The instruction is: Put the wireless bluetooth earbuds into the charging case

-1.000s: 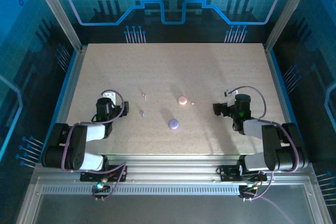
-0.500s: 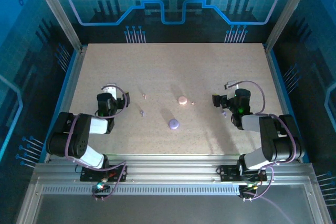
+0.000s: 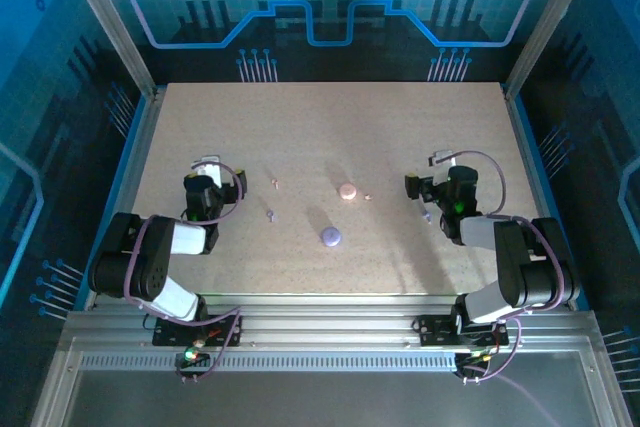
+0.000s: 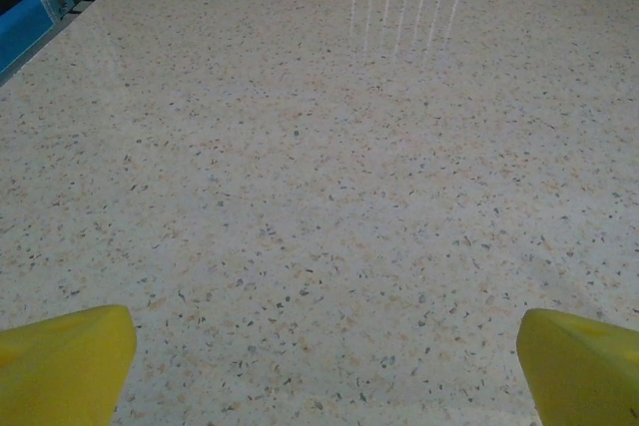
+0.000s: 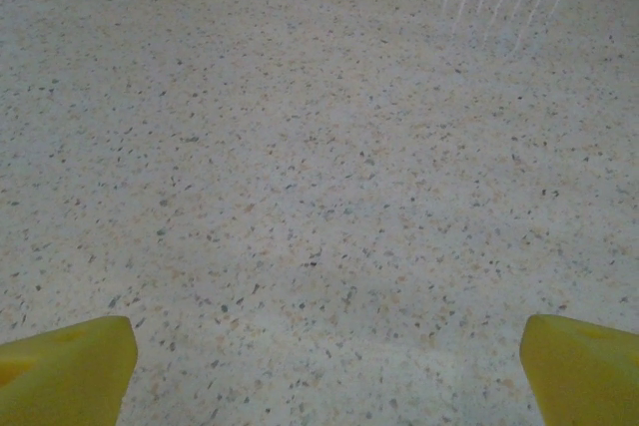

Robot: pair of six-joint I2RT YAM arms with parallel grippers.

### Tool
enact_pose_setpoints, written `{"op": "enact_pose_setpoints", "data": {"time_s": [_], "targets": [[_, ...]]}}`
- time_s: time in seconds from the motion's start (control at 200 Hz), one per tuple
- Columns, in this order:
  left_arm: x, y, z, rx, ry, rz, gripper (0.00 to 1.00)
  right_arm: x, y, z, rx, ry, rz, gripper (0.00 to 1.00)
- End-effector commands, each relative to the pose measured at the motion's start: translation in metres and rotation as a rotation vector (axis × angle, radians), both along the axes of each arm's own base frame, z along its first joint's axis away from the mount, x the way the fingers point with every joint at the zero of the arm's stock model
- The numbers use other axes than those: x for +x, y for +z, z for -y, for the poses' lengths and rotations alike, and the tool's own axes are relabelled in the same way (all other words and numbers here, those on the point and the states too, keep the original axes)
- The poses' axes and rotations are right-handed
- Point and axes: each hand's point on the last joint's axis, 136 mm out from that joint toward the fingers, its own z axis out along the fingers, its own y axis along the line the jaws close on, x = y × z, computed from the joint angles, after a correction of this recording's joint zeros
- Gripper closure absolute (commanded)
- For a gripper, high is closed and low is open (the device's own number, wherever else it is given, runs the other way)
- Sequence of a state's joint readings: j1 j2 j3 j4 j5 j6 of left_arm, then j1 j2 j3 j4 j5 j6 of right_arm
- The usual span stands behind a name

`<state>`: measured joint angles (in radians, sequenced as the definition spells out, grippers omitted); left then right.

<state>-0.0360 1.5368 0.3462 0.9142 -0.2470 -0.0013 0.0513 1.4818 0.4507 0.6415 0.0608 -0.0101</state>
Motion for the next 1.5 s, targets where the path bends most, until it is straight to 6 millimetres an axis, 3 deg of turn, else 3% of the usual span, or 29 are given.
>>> {"op": "enact_pose_setpoints", "data": {"time_s": [0.0, 0.07, 0.18, 0.395, 0.465, 0.5, 0.585, 0.8, 0.87, 1.111, 1.316, 1.496], "targets": [[0.003, 0.023, 0.000, -0.008, 0.013, 0.077, 0.01, 0.008, 0.031, 0.005, 0.007, -0.042, 0.035, 0.00], [-0.001, 0.033, 0.001, -0.004, 0.011, 0.074, 0.01, 0.005, 0.039, 0.009, 0.015, -0.068, 0.019, 0.00], [-0.005, 0.055, 0.006, -0.028, -0.003, 0.040, 0.03, -0.003, 0.059, -0.002, 0.040, -0.014, -0.015, 0.00], [-0.021, 0.098, 0.035, -0.137, -0.089, -0.084, 0.08, -0.035, 0.097, -0.026, 0.087, 0.062, -0.188, 0.00], [-0.030, 0.102, 0.045, -0.178, -0.097, -0.157, 0.10, -0.049, 0.101, -0.035, 0.082, 0.078, -0.254, 0.00], [-0.035, 0.102, 0.050, -0.196, -0.101, -0.196, 0.11, -0.051, 0.114, -0.041, 0.088, 0.087, -0.255, 0.00], [-0.046, 0.098, 0.060, -0.253, -0.085, -0.287, 0.12, -0.067, 0.116, -0.057, 0.099, 0.108, -0.338, 0.00], [-0.067, 0.084, 0.100, -0.348, -0.174, -0.419, 0.14, -0.107, 0.109, -0.108, 0.088, 0.313, -0.510, 0.00], [-0.071, 0.076, 0.105, -0.390, -0.177, -0.457, 0.14, -0.115, 0.110, -0.125, 0.100, 0.385, -0.543, 0.05], [-0.078, 0.049, 0.106, -0.441, -0.125, -0.542, 0.15, -0.146, 0.091, -0.179, 0.011, 0.661, -0.707, 0.23], [-0.080, 0.034, 0.107, -0.500, -0.079, -0.577, 0.15, -0.163, 0.068, -0.218, -0.155, 0.810, -0.771, 0.24], [-0.080, 0.025, 0.107, -0.518, -0.071, -0.600, 0.14, -0.171, 0.043, -0.239, -0.270, 0.902, -0.831, 0.24]]}}
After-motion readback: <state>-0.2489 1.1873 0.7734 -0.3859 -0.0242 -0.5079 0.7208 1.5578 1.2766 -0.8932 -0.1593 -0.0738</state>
